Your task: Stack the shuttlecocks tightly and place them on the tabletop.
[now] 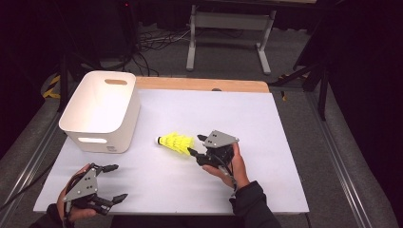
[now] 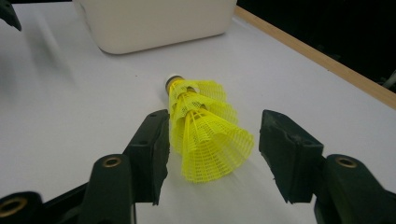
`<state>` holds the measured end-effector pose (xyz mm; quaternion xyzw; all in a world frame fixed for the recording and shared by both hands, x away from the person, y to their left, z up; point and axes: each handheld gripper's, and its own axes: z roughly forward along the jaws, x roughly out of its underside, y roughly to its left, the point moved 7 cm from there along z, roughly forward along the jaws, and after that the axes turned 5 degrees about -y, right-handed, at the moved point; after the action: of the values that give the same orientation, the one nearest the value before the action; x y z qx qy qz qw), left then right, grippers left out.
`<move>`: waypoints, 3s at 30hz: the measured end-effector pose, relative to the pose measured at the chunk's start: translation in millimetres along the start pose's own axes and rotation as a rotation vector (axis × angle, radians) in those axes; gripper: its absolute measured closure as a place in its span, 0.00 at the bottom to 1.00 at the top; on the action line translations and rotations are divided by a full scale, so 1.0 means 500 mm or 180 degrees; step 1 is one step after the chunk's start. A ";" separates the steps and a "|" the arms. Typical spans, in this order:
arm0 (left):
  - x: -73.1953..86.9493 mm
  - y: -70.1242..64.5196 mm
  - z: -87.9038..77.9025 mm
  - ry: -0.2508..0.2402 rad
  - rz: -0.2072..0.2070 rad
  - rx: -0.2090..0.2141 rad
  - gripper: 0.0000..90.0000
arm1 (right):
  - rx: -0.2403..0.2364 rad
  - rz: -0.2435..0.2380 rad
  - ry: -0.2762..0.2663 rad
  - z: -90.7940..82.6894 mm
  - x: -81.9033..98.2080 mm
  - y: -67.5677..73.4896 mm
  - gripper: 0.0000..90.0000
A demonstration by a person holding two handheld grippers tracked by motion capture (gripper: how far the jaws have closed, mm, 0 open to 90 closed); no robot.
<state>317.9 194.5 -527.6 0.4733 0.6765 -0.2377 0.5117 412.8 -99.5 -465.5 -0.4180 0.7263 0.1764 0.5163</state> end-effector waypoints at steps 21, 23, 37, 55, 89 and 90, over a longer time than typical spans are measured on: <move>0.000 -0.002 0.003 -0.0005 -0.0017 0.0014 0.08 | 0.0257 -0.0239 -0.0150 -0.079 -0.029 0.003 0.36; 0.000 -0.002 0.002 -0.0005 -0.0014 0.0011 0.08 | 0.0282 -0.0262 -0.0144 -0.083 -0.028 0.003 0.35; -0.001 -0.001 0.001 -0.0011 -0.0010 -0.0013 0.08 | 0.0451 -0.0458 0.0022 -0.104 -0.007 0.009 0.25; -0.003 0.000 -0.001 -0.0008 0.0007 -0.0071 0.08 | 0.0573 -0.0580 0.0151 -0.124 0.037 0.009 0.18; -0.007 0.011 -0.008 -0.0060 0.0000 -0.0255 0.07 | 0.0685 -0.0484 0.0017 -0.168 0.119 0.008 0.17; -0.007 0.012 -0.008 -0.0066 -0.0004 -0.0272 0.07 | 0.0693 -0.0473 0.0015 -0.170 0.122 0.007 0.16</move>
<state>321.4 198.9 -521.8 0.4481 0.6810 -0.2139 0.5383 351.7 -181.7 -486.3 -0.4126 0.7094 0.0568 0.5686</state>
